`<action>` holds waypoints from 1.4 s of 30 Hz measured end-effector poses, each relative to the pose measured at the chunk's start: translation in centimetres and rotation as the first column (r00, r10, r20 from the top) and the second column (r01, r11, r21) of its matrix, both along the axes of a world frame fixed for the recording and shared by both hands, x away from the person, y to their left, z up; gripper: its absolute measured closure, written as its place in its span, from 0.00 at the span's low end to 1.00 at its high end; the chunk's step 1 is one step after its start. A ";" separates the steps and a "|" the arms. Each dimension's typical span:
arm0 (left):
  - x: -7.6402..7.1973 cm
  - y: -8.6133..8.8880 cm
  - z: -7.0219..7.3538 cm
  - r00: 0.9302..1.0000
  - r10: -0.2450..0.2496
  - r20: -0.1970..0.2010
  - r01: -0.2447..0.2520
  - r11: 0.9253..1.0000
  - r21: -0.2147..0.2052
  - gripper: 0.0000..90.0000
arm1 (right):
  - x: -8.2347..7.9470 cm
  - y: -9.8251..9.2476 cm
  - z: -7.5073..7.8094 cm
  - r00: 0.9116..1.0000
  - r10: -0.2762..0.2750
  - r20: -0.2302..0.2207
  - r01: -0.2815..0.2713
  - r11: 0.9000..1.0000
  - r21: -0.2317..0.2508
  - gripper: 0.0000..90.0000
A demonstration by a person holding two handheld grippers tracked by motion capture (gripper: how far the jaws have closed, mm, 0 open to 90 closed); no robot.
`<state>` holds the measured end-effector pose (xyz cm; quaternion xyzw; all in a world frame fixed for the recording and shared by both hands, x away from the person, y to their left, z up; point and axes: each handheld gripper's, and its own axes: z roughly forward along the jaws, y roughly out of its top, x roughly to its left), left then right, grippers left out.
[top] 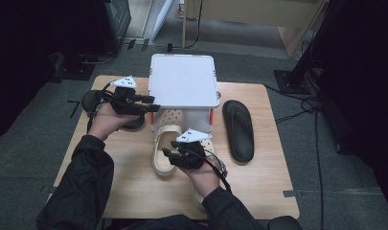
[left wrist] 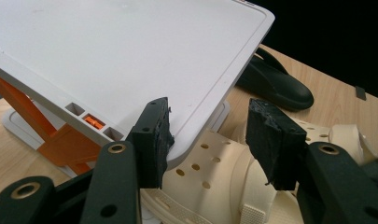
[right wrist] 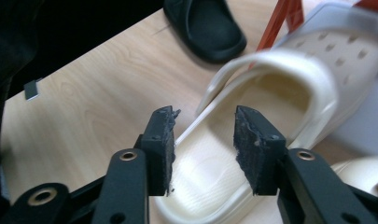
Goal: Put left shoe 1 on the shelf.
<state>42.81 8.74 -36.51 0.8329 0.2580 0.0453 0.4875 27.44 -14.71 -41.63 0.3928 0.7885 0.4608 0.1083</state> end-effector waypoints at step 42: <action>0.4 0.1 0.1 1.000 -0.004 0.014 0.004 1.000 0.023 0.63 | -2.6 4.2 -6.9 0.980 -0.083 -0.180 0.065 0.993 -0.102 0.88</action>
